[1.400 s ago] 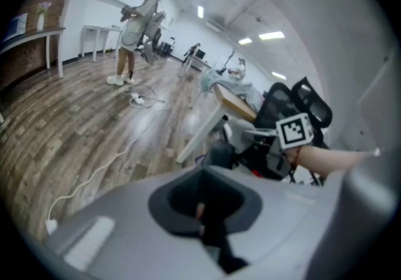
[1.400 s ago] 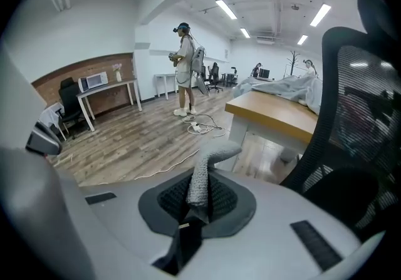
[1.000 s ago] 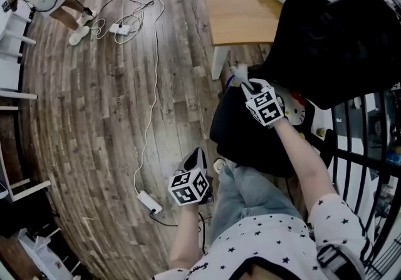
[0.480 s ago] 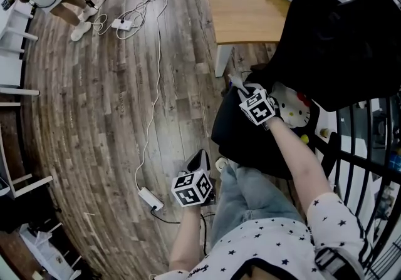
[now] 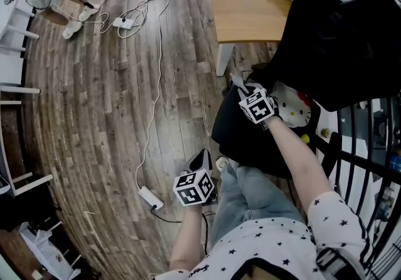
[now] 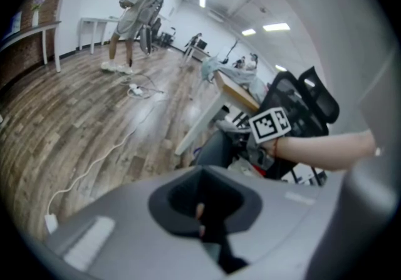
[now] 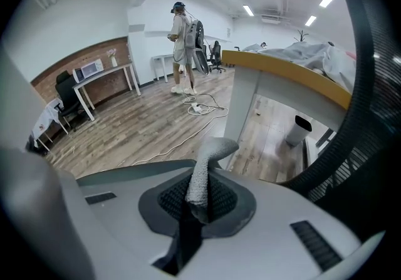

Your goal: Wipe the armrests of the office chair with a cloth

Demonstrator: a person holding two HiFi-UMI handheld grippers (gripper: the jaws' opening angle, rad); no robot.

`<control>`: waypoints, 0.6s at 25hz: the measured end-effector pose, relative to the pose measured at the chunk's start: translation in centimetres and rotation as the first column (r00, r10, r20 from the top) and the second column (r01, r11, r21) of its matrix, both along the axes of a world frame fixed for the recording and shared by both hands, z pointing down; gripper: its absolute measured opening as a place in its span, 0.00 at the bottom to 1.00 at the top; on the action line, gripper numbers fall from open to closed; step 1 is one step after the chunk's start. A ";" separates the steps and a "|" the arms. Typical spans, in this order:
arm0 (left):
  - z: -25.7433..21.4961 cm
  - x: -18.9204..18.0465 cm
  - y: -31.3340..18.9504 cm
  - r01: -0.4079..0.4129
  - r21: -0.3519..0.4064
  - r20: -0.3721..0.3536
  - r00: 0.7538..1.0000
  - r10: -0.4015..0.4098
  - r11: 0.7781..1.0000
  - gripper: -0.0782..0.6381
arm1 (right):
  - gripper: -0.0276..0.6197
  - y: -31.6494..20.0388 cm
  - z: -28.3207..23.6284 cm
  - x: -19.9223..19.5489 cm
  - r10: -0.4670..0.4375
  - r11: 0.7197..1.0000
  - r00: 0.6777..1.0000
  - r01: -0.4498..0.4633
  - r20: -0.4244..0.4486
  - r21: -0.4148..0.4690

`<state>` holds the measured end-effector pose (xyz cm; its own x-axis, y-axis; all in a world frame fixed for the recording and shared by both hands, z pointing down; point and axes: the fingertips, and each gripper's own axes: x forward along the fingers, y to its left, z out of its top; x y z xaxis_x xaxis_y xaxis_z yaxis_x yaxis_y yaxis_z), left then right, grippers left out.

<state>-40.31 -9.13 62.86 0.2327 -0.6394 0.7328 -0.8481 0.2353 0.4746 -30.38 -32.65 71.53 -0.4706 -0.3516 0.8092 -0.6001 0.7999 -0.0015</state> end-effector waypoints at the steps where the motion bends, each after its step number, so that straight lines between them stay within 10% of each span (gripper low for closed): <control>1: -0.1 0.1 0.0 -0.002 0.002 0.000 1.000 0.002 1.000 0.11 | 0.08 0.0 0.0 0.0 0.006 1.000 1.000 -0.006 0.001 0.007; 15: -0.5 1.1 1.7 -0.012 0.007 0.002 1.000 0.012 1.000 0.11 | 0.08 2.1 -0.2 -0.1 -0.007 1.000 0.999 0.007 -0.037 0.003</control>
<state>-39.23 -7.39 62.40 0.2392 -0.6418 0.7286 -0.8517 0.2217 0.4749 -30.51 -30.51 71.32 -0.4431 -0.3515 0.8247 -0.5944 0.8038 0.0233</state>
